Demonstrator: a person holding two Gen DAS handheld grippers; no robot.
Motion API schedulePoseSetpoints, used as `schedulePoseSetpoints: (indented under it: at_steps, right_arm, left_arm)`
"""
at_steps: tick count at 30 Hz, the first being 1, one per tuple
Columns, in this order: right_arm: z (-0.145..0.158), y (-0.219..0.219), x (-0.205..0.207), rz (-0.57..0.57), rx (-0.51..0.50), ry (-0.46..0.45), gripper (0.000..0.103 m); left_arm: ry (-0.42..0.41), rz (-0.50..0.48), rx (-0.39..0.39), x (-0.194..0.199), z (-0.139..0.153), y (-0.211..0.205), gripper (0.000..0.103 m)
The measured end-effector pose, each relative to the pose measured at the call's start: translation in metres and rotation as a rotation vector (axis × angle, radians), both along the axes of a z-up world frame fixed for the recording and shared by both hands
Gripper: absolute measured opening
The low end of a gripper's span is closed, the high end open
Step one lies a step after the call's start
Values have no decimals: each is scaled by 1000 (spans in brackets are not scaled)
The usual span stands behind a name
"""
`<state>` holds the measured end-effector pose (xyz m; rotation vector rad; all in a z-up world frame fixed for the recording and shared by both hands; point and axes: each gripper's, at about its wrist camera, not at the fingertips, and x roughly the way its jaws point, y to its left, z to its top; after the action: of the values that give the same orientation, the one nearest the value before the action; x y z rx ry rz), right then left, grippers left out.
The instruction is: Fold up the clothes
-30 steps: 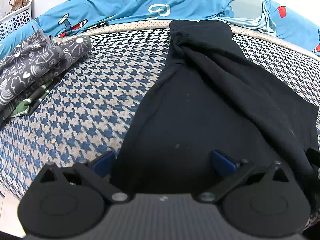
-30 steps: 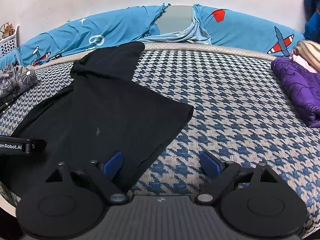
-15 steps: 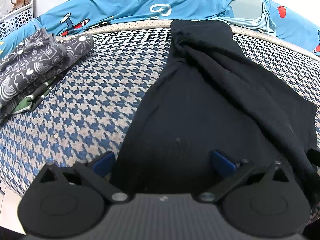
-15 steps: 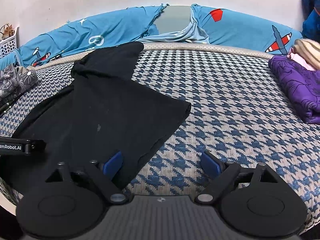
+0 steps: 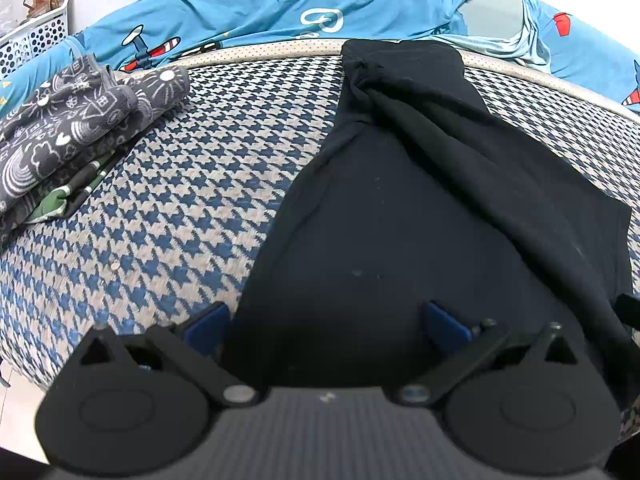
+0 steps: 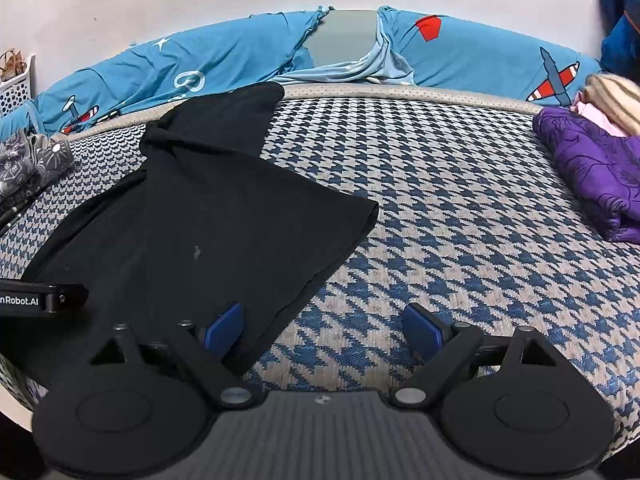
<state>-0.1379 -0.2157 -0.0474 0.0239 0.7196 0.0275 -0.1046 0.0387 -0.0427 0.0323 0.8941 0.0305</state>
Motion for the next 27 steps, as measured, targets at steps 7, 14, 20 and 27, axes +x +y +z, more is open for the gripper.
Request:
schedulePoseSetpoints:
  at_steps: [7,14,20,27]
  right_arm:
    - [0,-1,0,0,2,1,87]
    - [1,-2,0,0,6,1,87]
    - [2,-5,0,-14,34,-1,87]
    - [5,-10,2,-46,82,-2,87]
  left_arm:
    - [0,0,0,-1,0,0,103]
    - [5,0,-3,-1,1,0,103]
    - [7,1,-5,-1,1,0,103]
    - [6,8,-10,-1,3,0,103]
